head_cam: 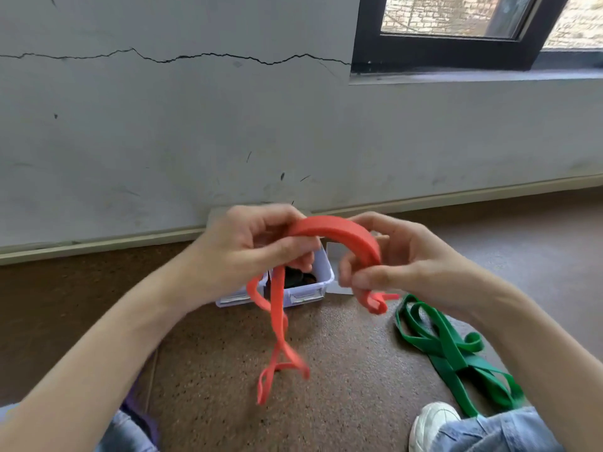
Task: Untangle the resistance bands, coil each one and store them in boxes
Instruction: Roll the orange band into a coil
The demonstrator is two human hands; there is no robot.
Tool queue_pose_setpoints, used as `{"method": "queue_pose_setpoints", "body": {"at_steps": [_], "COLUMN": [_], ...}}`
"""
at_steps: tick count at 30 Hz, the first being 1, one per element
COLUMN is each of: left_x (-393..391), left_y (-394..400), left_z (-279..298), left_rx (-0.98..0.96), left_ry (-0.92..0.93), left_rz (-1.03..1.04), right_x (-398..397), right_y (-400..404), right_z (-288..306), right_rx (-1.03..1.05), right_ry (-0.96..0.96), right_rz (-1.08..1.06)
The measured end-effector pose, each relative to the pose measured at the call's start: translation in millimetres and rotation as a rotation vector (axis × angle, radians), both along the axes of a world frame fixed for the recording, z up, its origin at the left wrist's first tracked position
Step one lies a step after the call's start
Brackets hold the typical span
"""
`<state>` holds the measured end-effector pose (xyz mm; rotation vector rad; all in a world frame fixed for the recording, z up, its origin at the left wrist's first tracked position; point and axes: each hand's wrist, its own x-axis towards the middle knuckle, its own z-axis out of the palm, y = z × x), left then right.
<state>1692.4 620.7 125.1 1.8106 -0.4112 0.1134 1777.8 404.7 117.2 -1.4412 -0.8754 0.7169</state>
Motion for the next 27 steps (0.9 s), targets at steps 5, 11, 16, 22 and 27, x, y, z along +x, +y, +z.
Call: {"method": "queue_pose_setpoints", "body": {"at_steps": [5,11,16,22,27], "left_x": [10.3,12.7,1.2,-1.6,3.3], "left_y": [-20.5,-16.1,-12.2,-24.1,-27.3], "left_z": [-42.4,-56.6,-14.5,-27.1,-63.4], "left_rx": [0.332,0.468,0.054,0.297,0.453], "left_ry": [0.064,0.049,-0.033,-0.033,0.118], "left_rz": [0.096,0.170,0.162,0.124,0.128], "right_x": [-3.9,-1.2,6.4,-2.8,4.3], "right_y": [13.2,8.4,-4.9,5.7,4.9], "right_z": [-2.4,-9.5,2.6,-5.1,-4.3], "right_rx": [0.046,0.035,0.199,-0.017,0.193], "right_ry": [-0.192,-0.201,-0.004,-0.152,-0.174], "right_rz": [-0.277,-0.407,-0.339,-0.118,-0.424]}}
